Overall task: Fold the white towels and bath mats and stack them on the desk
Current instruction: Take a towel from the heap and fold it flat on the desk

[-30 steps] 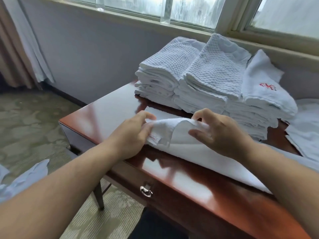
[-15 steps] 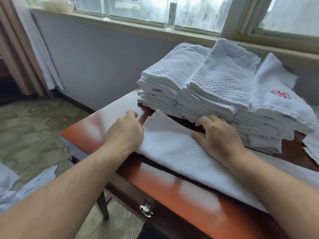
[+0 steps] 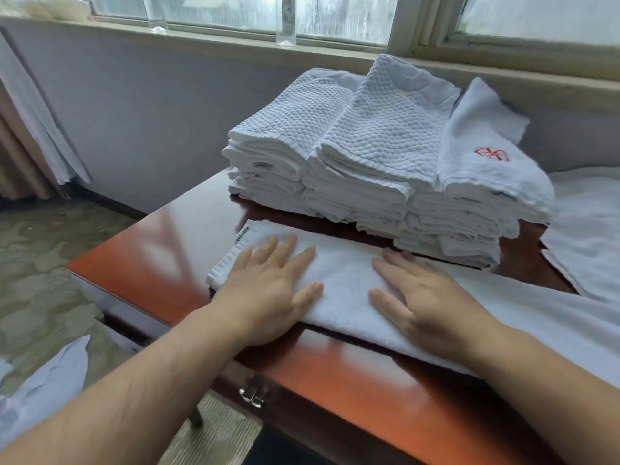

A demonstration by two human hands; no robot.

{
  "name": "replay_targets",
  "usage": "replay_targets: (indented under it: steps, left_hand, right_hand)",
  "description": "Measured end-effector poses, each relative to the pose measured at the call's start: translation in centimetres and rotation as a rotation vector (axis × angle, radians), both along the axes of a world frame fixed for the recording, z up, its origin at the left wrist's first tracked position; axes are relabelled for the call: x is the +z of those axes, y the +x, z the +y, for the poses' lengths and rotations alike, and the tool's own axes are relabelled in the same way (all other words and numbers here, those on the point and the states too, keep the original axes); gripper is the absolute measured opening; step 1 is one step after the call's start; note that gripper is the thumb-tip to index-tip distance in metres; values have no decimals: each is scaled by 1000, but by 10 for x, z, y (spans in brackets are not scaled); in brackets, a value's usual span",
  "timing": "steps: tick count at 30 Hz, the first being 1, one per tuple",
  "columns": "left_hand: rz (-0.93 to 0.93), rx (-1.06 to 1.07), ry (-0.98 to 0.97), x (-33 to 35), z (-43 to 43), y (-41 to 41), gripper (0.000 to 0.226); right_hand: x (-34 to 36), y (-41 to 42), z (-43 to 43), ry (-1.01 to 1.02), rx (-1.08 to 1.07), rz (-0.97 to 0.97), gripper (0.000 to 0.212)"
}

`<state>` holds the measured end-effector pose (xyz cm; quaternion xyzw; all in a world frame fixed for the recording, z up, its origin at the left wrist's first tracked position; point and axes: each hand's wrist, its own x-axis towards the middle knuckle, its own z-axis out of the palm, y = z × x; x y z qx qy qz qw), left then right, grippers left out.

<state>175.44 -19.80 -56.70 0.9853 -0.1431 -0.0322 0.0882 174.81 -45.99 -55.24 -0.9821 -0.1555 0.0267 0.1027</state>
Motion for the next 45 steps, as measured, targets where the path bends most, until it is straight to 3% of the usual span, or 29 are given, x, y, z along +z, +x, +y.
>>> replay_targets:
  steps: [3,9,18,24,31,37,38,42,43,45]
  left_hand:
    - [-15,27,9,-3,2,-7,76]
    - [16,94,12,9,-22,-18,63]
    - [-75,-298,-23,14,-153,-37,54]
    - [-3,-484,-70,14,-267,-36,58]
    - [-77,-521,-80,-3,-303,-39,66]
    - [-67,-502,-98,-4,-302,-40,72]
    - [-71,-502,-98,-3,-303,-39,71]
    - [-57,-512,-86,-1,-303,-43,68]
    - [-60,-507,-87,-1,-301,-45,68]
    - [-64,-503,-91,-2,-295,-49,67]
  right_hand:
    - [2,-8,-25,-43,-53,80,84]
    - [1,-19,-44,-61,-107,94,81]
    - [-3,-96,-161,-86,-503,121,81]
    - [-4,-143,-254,-80,-806,103,73]
    - [-14,-157,-271,83,-871,-225,53]
    - [-12,-178,-239,58,-909,-637,11]
    - [-8,-184,-232,82,-964,-638,5]
    - [2,-207,-219,117,-1234,-352,50]
    - [10,-212,-220,185,-1249,-304,53]
    - [22,-218,-221,517,-1288,-236,45]
